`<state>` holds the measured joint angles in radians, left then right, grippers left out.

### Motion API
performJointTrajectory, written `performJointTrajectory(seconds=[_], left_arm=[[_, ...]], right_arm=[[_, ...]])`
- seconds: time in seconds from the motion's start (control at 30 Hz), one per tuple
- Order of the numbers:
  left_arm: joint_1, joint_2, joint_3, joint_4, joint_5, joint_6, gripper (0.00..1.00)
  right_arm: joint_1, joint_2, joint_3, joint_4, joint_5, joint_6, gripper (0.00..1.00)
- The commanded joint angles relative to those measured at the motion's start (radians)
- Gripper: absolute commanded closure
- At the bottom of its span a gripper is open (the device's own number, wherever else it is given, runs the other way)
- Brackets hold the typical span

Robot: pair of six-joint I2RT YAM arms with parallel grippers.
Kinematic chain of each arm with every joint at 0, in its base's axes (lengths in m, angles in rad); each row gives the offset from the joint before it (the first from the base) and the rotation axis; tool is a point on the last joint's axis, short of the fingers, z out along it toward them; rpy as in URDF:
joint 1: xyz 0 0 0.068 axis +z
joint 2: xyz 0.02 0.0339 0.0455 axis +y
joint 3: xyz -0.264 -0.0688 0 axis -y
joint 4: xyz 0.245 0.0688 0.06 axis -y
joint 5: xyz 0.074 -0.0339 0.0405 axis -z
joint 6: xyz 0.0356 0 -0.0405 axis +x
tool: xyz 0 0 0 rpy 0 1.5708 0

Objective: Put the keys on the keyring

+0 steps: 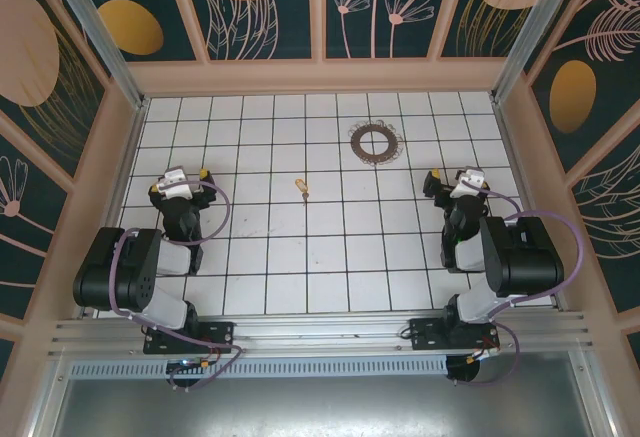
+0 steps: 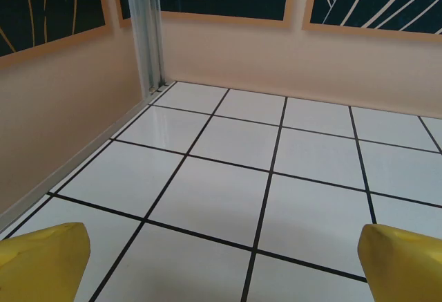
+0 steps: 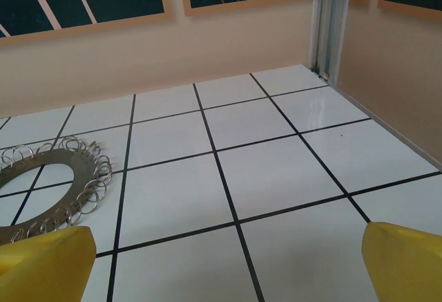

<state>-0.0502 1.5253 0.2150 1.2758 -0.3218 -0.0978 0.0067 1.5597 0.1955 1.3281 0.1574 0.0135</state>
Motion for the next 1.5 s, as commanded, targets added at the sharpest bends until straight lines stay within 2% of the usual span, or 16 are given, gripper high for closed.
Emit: performJointTrajectory(seconds=[0.0,0.8,0.9,0.93,1.0,1.1,1.2,1.27,1.4,1.43,1.47], left_arm=[[0.007,-0.005,0.001,0.036,0.003,-0.006,0.01],[0.007,-0.014,0.003,0.031,0.012,0.002,0.01],[0.006,-0.113,0.103,-0.229,0.081,0.019,0.01],[0.008,-0.143,0.145,-0.338,0.087,0.009,0.01],[0.006,-0.190,0.182,-0.446,0.114,-0.007,0.01],[0.005,-0.236,0.241,-0.583,0.139,-0.078,0.01],[-0.001,-0.269,0.294,-0.688,0.251,-0.139,0.01],[-0.002,-0.292,0.315,-0.719,0.339,-0.237,0.01],[-0.004,-0.289,0.380,-0.716,0.680,-0.456,0.01],[-0.013,-0.273,0.404,-0.728,0.739,-0.505,0.01],[-0.025,-0.257,0.437,-0.779,0.753,-0.534,0.01]], right_arm=[[0.001,0.005,0.000,0.039,0.017,0.020,0.01],[-0.001,0.003,0.000,0.041,0.015,0.021,0.01],[0.001,-0.035,-0.040,0.084,-0.010,0.008,0.01],[0.003,-0.064,-0.060,0.094,-0.001,0.004,0.01],[0.021,-0.128,-0.079,0.078,0.043,-0.008,0.01],[0.066,-0.263,-0.068,-0.048,0.099,-0.049,0.01],[0.107,-0.376,0.000,-0.242,0.168,-0.045,0.01],[0.120,-0.421,0.081,-0.424,0.230,0.017,0.01],[0.119,-0.392,0.300,-0.841,0.249,0.129,0.01],[0.119,-0.363,0.357,-0.926,0.240,0.149,0.01],[0.119,-0.333,0.409,-0.989,0.231,0.165,0.01]])
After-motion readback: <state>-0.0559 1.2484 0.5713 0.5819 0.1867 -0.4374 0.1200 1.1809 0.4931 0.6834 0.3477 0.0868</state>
